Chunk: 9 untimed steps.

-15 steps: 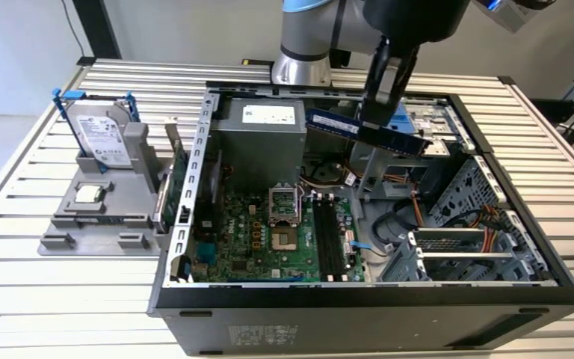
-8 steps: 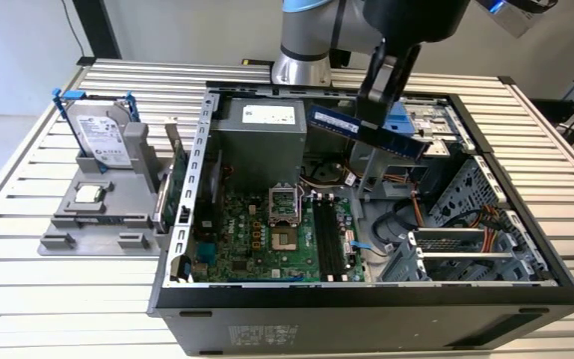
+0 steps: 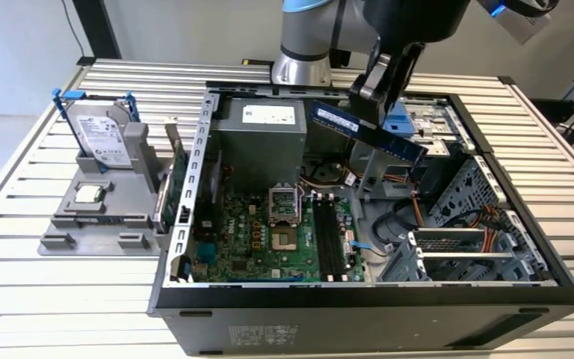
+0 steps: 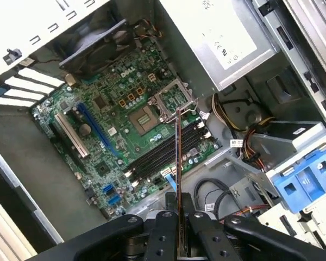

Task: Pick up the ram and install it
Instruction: 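Pick up the ram and move it above insertion slot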

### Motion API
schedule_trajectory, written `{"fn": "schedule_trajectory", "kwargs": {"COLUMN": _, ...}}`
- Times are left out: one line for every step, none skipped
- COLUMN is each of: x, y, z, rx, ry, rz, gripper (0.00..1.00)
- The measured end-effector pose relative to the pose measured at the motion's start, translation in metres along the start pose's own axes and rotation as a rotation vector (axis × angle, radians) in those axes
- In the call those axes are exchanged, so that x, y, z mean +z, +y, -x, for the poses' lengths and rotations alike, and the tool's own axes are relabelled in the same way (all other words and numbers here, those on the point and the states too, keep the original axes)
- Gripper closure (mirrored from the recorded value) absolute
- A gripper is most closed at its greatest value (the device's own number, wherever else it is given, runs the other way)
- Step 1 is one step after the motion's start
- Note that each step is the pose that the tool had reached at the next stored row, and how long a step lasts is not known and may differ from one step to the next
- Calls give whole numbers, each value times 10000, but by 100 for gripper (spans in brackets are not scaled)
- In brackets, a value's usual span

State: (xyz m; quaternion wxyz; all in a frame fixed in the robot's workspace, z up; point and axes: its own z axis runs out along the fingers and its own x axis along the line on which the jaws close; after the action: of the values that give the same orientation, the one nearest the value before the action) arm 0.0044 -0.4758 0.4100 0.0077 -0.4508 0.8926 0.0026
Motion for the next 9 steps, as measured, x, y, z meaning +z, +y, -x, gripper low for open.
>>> {"fn": "schedule_trajectory", "kwargs": {"x": 0, "y": 0, "z": 0, "rx": 163, "ry": 0, "rz": -2, "gripper": 100}}
{"fn": "schedule_trajectory", "kwargs": {"x": 0, "y": 0, "z": 0, "rx": 321, "ry": 0, "rz": -5, "gripper": 100}}
{"fn": "schedule_trajectory", "kwargs": {"x": 0, "y": 0, "z": 0, "rx": 471, "ry": 1, "rz": -7, "gripper": 100}}
{"fn": "schedule_trajectory", "kwargs": {"x": 0, "y": 0, "z": 0, "rx": 642, "ry": 1, "rz": -10, "gripper": 100}}
{"fn": "schedule_trajectory", "kwargs": {"x": 0, "y": 0, "z": 0, "rx": 791, "ry": 3, "rz": -13, "gripper": 100}}
{"fn": "schedule_trajectory", "kwargs": {"x": 0, "y": 0, "z": 0, "rx": 942, "ry": 2, "rz": -15, "gripper": 100}}
{"fn": "schedule_trajectory", "kwargs": {"x": 0, "y": 0, "z": 0, "rx": 1099, "ry": 2, "rz": -18, "gripper": 100}}
{"fn": "schedule_trajectory", "kwargs": {"x": 0, "y": 0, "z": 0, "rx": 1259, "ry": 3, "rz": -20, "gripper": 100}}
{"fn": "schedule_trajectory", "kwargs": {"x": 0, "y": 0, "z": 0, "rx": 1411, "ry": 3, "rz": -23, "gripper": 100}}
